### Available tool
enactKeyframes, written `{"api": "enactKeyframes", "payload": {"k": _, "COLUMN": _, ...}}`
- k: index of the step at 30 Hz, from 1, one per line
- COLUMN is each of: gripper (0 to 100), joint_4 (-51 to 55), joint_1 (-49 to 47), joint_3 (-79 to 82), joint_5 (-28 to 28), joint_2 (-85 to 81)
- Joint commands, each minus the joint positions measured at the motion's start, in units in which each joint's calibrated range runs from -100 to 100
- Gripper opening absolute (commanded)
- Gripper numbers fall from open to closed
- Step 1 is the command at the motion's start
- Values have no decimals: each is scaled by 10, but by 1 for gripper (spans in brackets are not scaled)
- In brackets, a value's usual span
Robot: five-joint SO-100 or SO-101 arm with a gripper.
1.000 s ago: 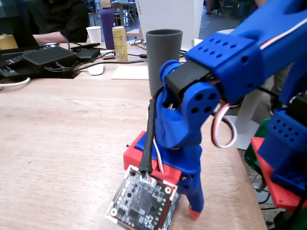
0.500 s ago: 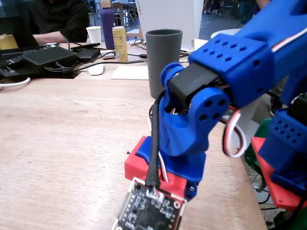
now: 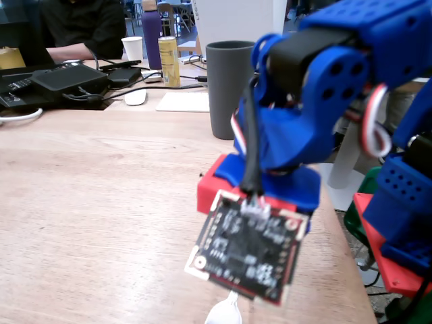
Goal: Grab the fork and place it in gray glass
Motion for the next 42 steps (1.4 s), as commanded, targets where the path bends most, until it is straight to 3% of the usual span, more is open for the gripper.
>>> {"api": "enactKeyframes", "payload": {"k": 1, "gripper": 0, "joint_4": 33, "joint_1": 11, "joint_3": -12, "joint_5": 0, "joint_2": -106}}
{"api": "enactKeyframes", "payload": {"k": 10, "gripper": 0, "joint_4": 21, "joint_1": 180, "joint_3": -48, "joint_5": -5, "joint_2": -254}}
{"api": "enactKeyframes", "payload": {"k": 16, "gripper": 0, "joint_4": 21, "joint_1": 246, "joint_3": -203, "joint_5": -78, "joint_2": -243}}
{"api": "enactKeyframes", "payload": {"k": 19, "gripper": 0, "joint_4": 8, "joint_1": 327, "joint_3": -244, "joint_5": -104, "joint_2": -233}}
{"api": "enactKeyframes", "payload": {"k": 24, "gripper": 0, "joint_4": -136, "joint_1": 461, "joint_3": -286, "joint_5": -126, "joint_2": -201}}
{"api": "enactKeyframes", "payload": {"k": 31, "gripper": 0, "joint_4": -288, "joint_1": 486, "joint_3": -329, "joint_5": -126, "joint_2": -200}}
{"api": "enactKeyframes", "payload": {"k": 37, "gripper": 0, "joint_4": -383, "joint_1": 682, "joint_3": -333, "joint_5": -126, "joint_2": -199}}
{"api": "enactKeyframes", "payload": {"k": 42, "gripper": 0, "joint_4": -449, "joint_1": 738, "joint_3": -334, "joint_5": -126, "joint_2": -136}}
